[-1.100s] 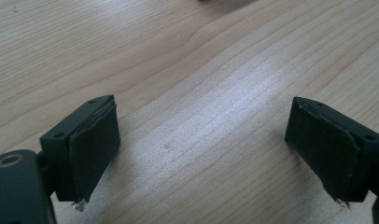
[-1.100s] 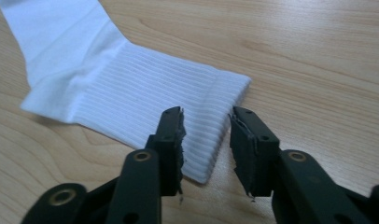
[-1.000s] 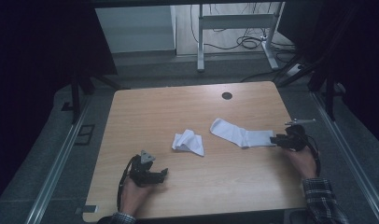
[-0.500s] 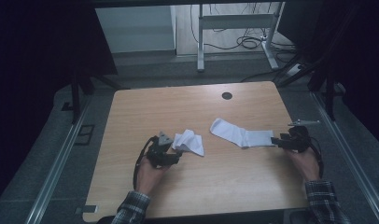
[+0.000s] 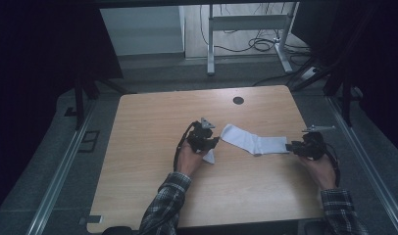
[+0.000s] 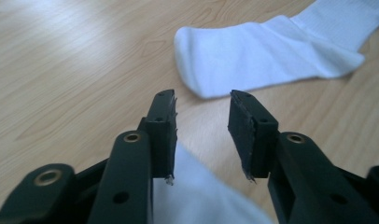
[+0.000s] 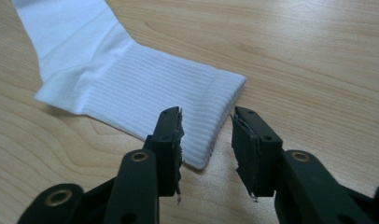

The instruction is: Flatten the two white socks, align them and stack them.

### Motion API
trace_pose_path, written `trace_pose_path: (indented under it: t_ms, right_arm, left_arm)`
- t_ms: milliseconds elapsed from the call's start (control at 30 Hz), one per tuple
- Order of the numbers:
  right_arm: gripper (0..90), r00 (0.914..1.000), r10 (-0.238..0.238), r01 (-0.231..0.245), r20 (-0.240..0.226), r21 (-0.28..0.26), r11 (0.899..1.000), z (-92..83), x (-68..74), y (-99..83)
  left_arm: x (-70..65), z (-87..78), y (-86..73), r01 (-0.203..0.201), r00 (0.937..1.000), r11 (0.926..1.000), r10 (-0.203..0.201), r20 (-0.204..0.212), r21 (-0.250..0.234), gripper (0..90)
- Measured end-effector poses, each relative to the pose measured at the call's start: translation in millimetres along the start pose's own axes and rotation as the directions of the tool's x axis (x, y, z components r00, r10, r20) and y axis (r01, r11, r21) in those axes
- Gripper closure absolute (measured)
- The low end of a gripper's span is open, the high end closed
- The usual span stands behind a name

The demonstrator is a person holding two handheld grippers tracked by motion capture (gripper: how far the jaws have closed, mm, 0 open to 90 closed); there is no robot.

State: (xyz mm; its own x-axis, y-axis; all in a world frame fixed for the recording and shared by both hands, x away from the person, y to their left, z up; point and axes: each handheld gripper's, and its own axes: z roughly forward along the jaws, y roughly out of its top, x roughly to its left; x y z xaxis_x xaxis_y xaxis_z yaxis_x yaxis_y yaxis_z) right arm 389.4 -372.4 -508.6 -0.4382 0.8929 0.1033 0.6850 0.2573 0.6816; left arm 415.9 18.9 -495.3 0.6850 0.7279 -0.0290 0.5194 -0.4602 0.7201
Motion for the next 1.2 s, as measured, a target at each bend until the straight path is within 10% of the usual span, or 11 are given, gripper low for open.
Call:
trace_pose_path:
  t_ms: [733,900,1200]
  right_arm:
    - [62.7,0.9981,-0.04,0.038,0.046,0.057,0.998,19.8,4.8,1.6]
    - [80.0,0.9999,-0.009,0.009,0.005,0.071,0.997,21.3,7.0,1.9]
    - [82.2,0.9998,-0.021,0.021,-0.001,0.028,0.999,9.2,8.8,6.6]
  left_arm:
    - [10.5,72.0,21.1,0.055,0.9982,0.9954,-0.053,-0.029,0.078,66.7]
    - [8.4,72.1,18.9,0.067,0.9978,0.9944,-0.067,-0.006,0.082,83.8]
    - [3.3,46.4,18.6,0.048,0.9988,0.9981,-0.048,0.006,0.039,85.8]
